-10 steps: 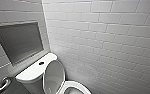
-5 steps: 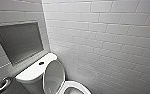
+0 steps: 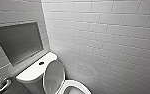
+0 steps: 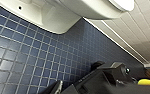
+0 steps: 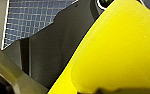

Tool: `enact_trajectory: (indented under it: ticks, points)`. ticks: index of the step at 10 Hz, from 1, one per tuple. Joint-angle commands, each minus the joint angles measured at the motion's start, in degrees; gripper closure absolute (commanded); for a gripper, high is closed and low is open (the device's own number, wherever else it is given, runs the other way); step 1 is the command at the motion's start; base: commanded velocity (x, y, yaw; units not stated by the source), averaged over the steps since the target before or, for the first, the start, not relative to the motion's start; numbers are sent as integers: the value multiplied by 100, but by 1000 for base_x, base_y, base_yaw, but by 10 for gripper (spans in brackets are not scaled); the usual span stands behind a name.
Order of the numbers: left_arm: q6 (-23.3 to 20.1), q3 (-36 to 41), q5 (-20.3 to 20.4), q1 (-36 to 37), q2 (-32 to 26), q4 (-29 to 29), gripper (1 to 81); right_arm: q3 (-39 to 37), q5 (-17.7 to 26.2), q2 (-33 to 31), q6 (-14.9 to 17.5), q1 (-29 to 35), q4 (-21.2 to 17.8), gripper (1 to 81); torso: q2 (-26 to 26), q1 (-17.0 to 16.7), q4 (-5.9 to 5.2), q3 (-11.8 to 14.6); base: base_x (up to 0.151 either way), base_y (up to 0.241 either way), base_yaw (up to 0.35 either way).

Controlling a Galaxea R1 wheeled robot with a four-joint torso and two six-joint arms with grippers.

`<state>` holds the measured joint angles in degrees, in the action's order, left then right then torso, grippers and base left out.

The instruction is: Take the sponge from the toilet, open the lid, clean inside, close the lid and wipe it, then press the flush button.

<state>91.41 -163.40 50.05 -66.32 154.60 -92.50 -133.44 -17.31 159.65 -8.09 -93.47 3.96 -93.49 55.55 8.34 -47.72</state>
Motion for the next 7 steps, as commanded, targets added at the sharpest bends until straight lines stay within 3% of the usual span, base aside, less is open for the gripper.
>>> enact_trajectory:
  ticks: [1, 2, 3, 4, 6, 7]
  points:
    - [35, -227, 13, -9, 150, -356, 10, 100, 263, -97, 10, 86, 78, 811, 551, -354, 0, 297, 0, 0, 0]
    - [18, -340, -13, -122, 289, -365, 10, 74, 255, -71, 1, 78, 87, 811, 743, -474, 127, 568, 0, 0, 0]
    - [1, -464, -126, -245, 413, -373, 10, 48, 255, -36, 1, 86, 78, 811, 909, -570, 135, 630, 0, 0, 0]
    - [-17, -535, -494, -368, 580, -452, 10, -14, 263, -9, 9, 78, 78, 811, 1058, -669, 30, 758, 0, 0, 0]
    - [-9, -535, -1156, -536, 810, -532, 10, -138, 263, 105, 10, 78, 87, 811, 1451, -927, 57, 1159, 0, 0, 0]
    - [-17, -544, -1200, -597, 871, -549, 10, -190, 272, 148, 10, 78, 87, 811, 1652, -1060, 57, 1349, 0, 0, 0]
